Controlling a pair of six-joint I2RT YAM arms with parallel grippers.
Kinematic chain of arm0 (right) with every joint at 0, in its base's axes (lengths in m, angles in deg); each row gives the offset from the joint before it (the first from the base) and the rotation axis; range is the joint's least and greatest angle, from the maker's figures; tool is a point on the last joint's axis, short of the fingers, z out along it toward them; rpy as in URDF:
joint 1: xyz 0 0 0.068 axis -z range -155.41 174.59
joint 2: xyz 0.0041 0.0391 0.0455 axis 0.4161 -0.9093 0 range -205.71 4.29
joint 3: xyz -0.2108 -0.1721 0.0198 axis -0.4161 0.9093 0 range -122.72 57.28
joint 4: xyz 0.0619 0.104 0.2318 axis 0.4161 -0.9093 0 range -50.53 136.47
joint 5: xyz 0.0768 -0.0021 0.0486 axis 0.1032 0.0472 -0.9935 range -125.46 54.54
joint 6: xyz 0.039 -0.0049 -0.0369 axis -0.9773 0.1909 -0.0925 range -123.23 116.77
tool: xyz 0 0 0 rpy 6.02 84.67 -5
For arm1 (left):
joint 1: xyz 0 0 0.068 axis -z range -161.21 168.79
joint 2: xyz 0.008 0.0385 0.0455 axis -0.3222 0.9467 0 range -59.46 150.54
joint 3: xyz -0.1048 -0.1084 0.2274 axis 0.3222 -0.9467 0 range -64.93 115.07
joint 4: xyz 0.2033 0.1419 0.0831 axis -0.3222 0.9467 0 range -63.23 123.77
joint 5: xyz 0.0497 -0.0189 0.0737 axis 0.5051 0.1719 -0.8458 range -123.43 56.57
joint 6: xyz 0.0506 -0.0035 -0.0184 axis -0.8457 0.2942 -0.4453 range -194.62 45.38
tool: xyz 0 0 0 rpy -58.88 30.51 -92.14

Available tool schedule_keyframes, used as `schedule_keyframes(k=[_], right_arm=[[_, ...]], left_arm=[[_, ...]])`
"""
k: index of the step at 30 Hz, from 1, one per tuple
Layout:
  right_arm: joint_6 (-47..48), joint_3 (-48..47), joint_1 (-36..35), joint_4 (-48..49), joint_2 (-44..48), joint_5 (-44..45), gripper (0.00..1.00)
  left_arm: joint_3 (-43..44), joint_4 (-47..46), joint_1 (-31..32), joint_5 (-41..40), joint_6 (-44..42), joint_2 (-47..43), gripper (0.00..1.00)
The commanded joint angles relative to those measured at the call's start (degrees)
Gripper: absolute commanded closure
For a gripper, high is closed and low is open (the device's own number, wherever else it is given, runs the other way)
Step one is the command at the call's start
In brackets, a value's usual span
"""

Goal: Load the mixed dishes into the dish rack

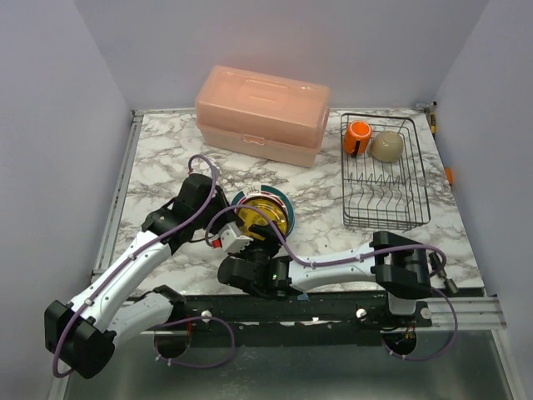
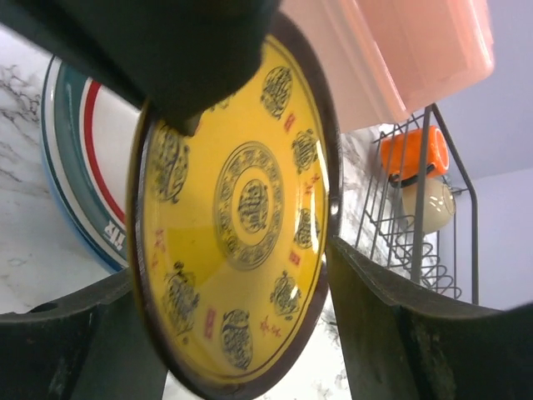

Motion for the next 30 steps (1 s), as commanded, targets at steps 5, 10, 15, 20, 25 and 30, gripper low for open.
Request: schedule_keyframes(k=[5,10,15,20,25,30], right_arm=[[17.7,5.09,-0.21,21.81,-0.57,5.07,0.49],[23.31,8.35,-0.21,30.86,1.18,3.98,0.8],[33.77,14.19,-0.15,48.85,3.68,3.27,1.0],[37.75,20.18,-0.1,59.81,7.81,0.9,1.0],[25.51,21.79,0.67,50.37,15.56,-5.01,1.0],[2.11,18.7,8.01,28.13,26.98,-25.69,1.0]], left_arm=[[-1.82,0.21,-0.05,3.29,1.48,-2.54,1.0],[-1.38,0.59,-0.07,4.31,1.9,-3.74,1.0],[1.2,2.19,-0.31,5.61,-2.82,-3.88,0.94],[7.58,7.88,-0.4,0.9,-9.62,-5.64,0.4],[16.47,11.27,-0.49,-6.1,-15.18,-9.85,0.21],[24.99,10.57,-0.49,-14.51,-19.48,-13.99,0.17]])
